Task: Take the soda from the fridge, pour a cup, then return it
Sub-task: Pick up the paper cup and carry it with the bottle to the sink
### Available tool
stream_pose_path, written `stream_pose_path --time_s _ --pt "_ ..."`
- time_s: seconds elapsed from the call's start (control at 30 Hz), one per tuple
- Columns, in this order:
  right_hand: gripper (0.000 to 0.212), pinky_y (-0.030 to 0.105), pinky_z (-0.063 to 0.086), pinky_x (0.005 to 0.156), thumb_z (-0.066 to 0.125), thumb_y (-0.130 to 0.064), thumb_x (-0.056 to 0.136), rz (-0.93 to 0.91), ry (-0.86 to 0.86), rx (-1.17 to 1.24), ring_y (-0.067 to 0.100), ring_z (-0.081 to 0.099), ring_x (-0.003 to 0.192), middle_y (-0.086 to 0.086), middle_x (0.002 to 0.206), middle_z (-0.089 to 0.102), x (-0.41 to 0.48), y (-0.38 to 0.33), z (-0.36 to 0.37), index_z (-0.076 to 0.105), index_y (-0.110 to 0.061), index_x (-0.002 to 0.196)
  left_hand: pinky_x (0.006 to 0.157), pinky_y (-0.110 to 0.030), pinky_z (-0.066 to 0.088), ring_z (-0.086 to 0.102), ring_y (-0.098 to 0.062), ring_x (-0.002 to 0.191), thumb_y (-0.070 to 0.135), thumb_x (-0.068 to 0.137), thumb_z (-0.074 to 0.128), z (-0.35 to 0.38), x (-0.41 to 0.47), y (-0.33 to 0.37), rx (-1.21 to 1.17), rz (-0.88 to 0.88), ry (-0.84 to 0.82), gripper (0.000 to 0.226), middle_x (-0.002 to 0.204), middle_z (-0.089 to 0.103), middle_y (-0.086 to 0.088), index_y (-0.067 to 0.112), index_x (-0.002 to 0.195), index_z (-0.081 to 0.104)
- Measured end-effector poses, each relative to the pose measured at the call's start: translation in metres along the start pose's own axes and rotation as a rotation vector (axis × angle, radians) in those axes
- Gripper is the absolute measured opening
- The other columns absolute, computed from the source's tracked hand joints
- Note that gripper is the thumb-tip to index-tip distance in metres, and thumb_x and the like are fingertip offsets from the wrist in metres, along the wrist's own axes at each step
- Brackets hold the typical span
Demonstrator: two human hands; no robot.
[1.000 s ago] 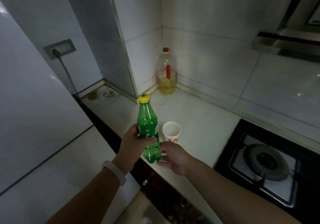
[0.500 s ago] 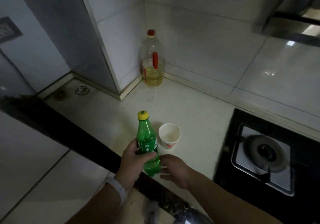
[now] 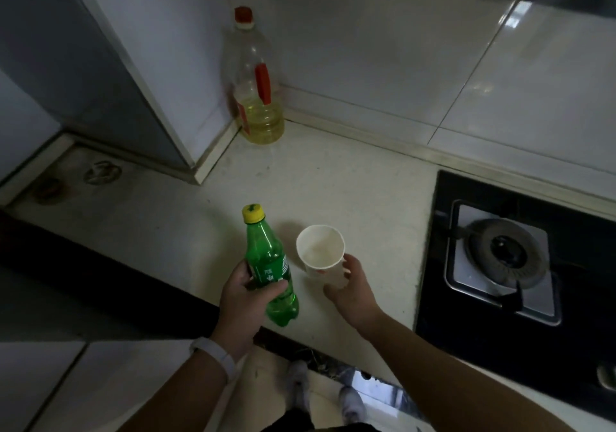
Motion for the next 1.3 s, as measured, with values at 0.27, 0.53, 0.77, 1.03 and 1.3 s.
stream_pose_path --time_s 0.27,0.53,0.77,1.03,1.3 --pt "0.077 0.039 0.058 0.081 0.082 -0.020 0.053 -0.195 0.086 0.062 0.014 0.063 0.100 0.000 0.113 0.061 0.029 -0.008 0.020 0.049 -0.022 0.123 0.063 -0.017 0.053 0.071 -0.011 0.084 -0.010 0.071 0.077 -0.006 0.016 0.006 0.035 0.004 0.003 0.042 0.093 0.076 0.001 0.015 0.104 0.069" --pt "0.078 0.020 0.048 0.080 0.084 -0.015 0.069 -0.153 0.091 0.076 0.012 0.058 0.107 -0.005 0.119 0.056 0.031 -0.008 0.031 0.041 -0.019 0.134 0.063 -0.018 0.054 0.072 -0.012 0.084 -0.009 0.071 0.077 -0.004 0.019 0.009 0.049 0.010 -0.015 0.043 0.094 0.076 -0.002 0.013 0.106 0.069" --pt "0.075 0.001 0.043 0.068 0.082 -0.011 0.074 -0.125 0.146 0.118 0.010 0.055 0.105 -0.002 0.122 0.052 0.018 -0.007 0.018 0.038 -0.020 0.134 0.068 -0.022 0.053 0.071 -0.012 0.087 -0.005 0.072 0.078 0.005 0.020 0.020 0.077 0.059 -0.098 0.040 0.095 0.076 0.003 0.020 0.102 0.069" --pt "0.077 0.032 0.055 0.089 0.085 -0.025 0.071 -0.113 0.349 0.230 0.013 0.060 0.109 -0.006 0.122 0.058 -0.023 -0.005 -0.040 0.039 -0.030 0.133 0.064 -0.023 0.054 0.072 -0.017 0.089 -0.002 0.072 0.078 0.047 0.018 0.036 0.093 0.075 -0.298 0.040 0.098 0.075 0.000 0.022 0.103 0.069" --pt "0.078 0.019 0.050 0.084 0.082 -0.018 0.076 -0.110 0.547 0.308 0.006 0.057 0.110 -0.008 0.122 0.057 -0.094 0.008 -0.123 0.037 -0.027 0.139 0.081 -0.038 0.056 0.070 -0.020 0.095 0.000 0.071 0.080 0.128 -0.012 0.053 0.121 0.112 -0.560 0.045 0.101 0.075 0.001 0.021 0.109 0.069"
Point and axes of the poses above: each hand's wrist, its own x-axis towards the middle knuckle, its own z-axis out of the palm, y = z × x, the point moved 1 cm from there along x, towards the middle knuckle
